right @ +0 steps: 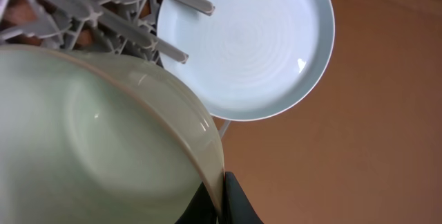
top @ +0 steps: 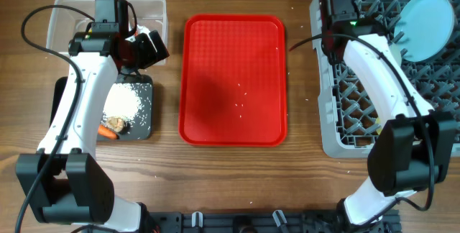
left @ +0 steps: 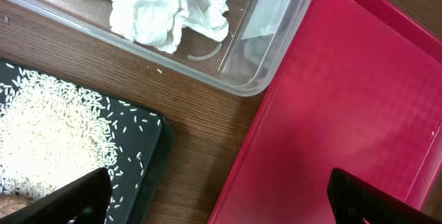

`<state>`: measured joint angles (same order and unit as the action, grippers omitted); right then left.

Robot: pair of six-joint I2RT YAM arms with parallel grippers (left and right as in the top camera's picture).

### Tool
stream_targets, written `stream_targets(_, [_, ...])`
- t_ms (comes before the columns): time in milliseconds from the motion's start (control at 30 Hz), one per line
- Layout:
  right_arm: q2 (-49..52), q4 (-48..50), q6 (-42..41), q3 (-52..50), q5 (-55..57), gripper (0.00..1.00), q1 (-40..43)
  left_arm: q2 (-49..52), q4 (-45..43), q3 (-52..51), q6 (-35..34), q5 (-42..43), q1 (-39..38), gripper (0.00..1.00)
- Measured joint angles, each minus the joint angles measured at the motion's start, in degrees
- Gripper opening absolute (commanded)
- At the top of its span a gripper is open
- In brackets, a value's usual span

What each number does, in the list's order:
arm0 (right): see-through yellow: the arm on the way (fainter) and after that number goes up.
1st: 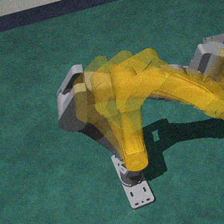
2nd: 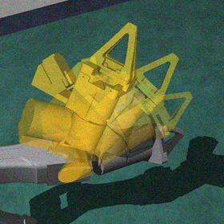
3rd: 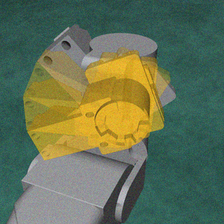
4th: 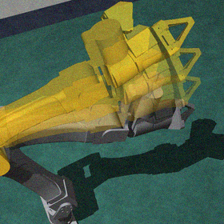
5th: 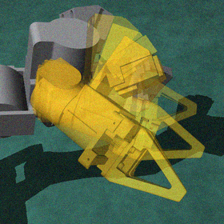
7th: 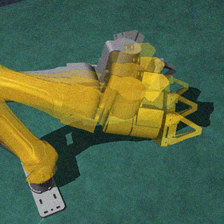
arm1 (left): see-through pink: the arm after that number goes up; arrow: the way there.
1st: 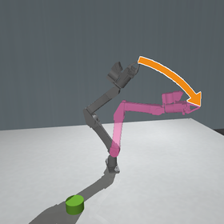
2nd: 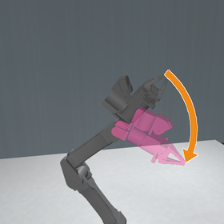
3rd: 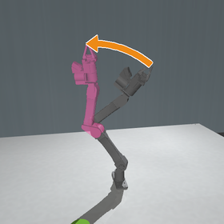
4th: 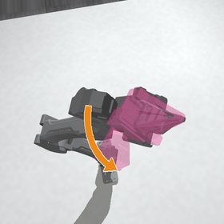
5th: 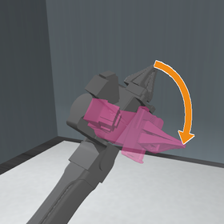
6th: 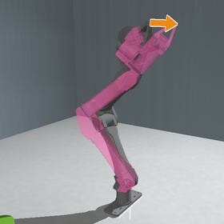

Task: Sort waste into correct bins and load items into the dishwasher rack
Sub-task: 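Carry the green bowl into the dish rack and release it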

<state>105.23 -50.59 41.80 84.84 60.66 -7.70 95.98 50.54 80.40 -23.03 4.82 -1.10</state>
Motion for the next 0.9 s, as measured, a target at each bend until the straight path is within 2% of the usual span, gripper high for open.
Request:
stream_targets(433, [0.0,0.6,0.7,0.0,-5.1,0.04,-1.2,0.0,0.0,0.0,0.0,0.0,0.0,1.0])
stream_targets(567, [0.0,5.6,2.5,0.0,-0.7,0.04,-1.3,0.0,0.0,0.0,0.0,0.0,0.0,1.0])
stream_targets(900, [4.5,6.1,3.1,0.0,8.7,0.04,-3.4,0.0,0.0,0.0,0.0,0.0,0.0,1.0])
